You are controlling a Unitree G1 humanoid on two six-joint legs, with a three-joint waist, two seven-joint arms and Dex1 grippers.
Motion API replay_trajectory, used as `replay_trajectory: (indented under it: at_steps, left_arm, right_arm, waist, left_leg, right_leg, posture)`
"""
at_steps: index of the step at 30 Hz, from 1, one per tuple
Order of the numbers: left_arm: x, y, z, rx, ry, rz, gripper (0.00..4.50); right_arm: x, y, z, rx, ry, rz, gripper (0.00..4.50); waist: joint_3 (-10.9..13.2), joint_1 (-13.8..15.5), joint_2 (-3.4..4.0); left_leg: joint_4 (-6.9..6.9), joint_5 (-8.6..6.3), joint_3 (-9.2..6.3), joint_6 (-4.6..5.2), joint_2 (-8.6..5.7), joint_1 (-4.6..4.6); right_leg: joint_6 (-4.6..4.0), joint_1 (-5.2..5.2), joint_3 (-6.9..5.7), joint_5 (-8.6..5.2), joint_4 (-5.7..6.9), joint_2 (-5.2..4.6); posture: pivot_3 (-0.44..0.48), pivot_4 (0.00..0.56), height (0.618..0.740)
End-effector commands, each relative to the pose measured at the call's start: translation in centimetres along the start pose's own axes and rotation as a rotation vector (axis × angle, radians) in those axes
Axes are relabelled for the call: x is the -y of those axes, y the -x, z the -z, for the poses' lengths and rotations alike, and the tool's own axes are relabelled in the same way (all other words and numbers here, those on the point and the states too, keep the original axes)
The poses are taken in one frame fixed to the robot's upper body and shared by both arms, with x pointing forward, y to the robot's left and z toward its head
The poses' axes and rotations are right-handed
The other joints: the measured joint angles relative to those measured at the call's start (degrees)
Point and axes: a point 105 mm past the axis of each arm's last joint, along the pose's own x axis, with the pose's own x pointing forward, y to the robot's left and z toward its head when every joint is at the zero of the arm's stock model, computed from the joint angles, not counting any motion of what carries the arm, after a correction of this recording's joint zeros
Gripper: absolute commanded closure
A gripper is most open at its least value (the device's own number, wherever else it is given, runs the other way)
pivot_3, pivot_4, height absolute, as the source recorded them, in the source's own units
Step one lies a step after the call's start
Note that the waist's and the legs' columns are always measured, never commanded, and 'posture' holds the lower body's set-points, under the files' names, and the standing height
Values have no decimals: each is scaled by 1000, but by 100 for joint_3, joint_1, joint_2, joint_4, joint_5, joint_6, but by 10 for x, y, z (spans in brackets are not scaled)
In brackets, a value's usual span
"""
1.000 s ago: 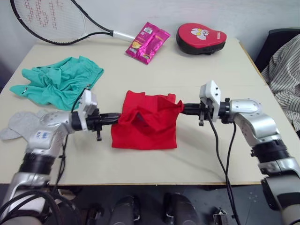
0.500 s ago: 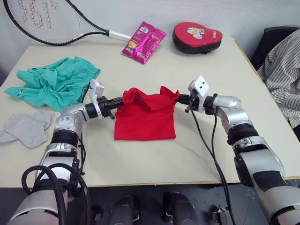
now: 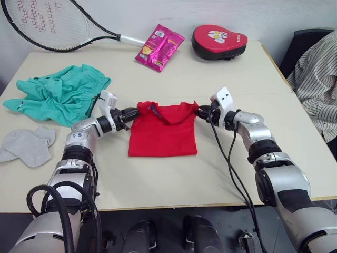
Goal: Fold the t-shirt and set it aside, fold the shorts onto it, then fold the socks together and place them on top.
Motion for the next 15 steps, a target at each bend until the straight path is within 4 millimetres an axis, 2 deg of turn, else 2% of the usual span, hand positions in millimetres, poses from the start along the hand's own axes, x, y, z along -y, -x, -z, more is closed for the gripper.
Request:
replay_trajectory:
  at_steps: [1,5,7,10,11,12,15]
  left_arm:
    - [-15,6,-18,26,-110,-109,1670]
    - [-14,10,-29,50,-186,-86,488]
    - [-13,18,-31,42,-266,-65,470]
    - [-5,35,-37,75,-357,18,470]
    - [5,41,-39,94,-402,81,303]
    - [23,50,-42,130,-473,195,124]
    - [58,73,-26,79,-633,400,38]
  right_arm:
    - [21,6,-23,111,-56,125,1475]
    - [26,14,-26,139,-34,126,145]
    - [20,20,-34,193,6,67,65]
    - [-4,33,-44,255,129,-118,65]
    - [-16,39,-43,256,169,-190,24]
    - [-30,46,-41,250,218,-271,0]
    - [-66,64,-26,197,324,-446,0]
  waist:
    - [0,0,0]
    - [0,-1,0]
    - [0,-1,0]
    - [0,0,0]
    - [0,-1,0]
    - [0,-1,1]
    - [0,4,1]
  left_leg:
    - [0,0,0,0,0,0]
    - [0,0,1,0,-1,0]
    - [0,0,2,0,-1,0]
    - [-8,0,3,0,-1,1]
    - [-15,0,4,0,-2,2]
    - [-18,-1,4,-2,-1,2]
    - [-21,-5,5,-9,1,6]
  right_leg:
    - [0,0,0,0,0,0]
    - [0,0,1,0,0,2]
    - [0,0,1,0,0,5]
    - [0,-2,3,0,-4,8]
    - [0,-3,4,0,-7,8]
    - [0,-3,6,0,-12,7]
    - [1,-3,15,-1,-13,6]
  posture:
    - [0,150,740]
    - [0,150,740]
    - [0,150,740]
    - [0,150,740]
    - [0,150,740]
    - [0,150,740]
    - [0,150,740]
